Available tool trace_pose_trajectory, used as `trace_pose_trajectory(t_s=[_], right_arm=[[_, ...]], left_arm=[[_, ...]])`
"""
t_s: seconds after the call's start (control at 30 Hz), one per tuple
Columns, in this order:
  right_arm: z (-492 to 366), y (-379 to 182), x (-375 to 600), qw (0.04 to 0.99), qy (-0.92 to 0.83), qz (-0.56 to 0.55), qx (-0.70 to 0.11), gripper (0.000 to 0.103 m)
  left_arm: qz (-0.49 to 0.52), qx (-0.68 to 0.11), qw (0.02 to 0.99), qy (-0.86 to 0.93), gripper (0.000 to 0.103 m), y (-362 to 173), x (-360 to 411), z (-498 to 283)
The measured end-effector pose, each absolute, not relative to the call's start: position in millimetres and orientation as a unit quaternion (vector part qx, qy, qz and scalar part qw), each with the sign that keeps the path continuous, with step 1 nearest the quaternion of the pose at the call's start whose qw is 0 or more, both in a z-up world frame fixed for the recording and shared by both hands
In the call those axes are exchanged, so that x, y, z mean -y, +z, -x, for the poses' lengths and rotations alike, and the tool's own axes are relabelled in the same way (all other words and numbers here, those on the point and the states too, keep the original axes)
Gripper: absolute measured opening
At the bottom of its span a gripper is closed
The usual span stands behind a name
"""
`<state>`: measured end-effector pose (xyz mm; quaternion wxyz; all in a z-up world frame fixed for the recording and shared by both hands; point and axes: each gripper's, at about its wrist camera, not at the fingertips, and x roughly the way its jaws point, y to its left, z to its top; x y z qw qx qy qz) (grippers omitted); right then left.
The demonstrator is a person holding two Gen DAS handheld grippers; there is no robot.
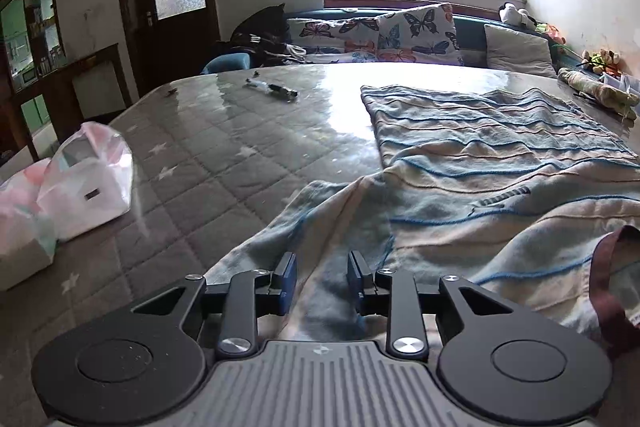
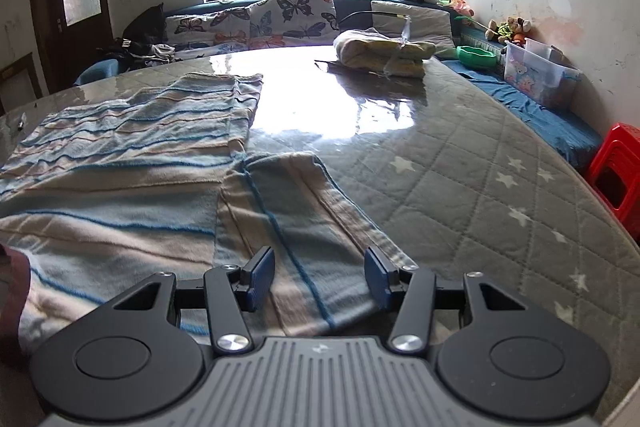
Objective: Fold towel
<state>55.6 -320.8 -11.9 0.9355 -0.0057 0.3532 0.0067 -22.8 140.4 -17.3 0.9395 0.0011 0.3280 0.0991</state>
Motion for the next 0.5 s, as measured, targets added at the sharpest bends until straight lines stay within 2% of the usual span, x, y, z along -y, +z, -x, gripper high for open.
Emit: trace_pose_trajectory(t_s=[0.13,0.5], right_arm=[[-54.0,-6.1,324.5,0.932,-0.004,0.010,-0.362,0.048],[-101.6,-3.5,300.2,0.938,0.055,0.001,-0.342,0.048]], left_arm=[[-0.004,-0.333,0.937,0.104,0.037,-14.7,-142.2,27.5],[-0.011,-0.334,0.936,0.112,0.039,-16.1,-142.3,29.8]])
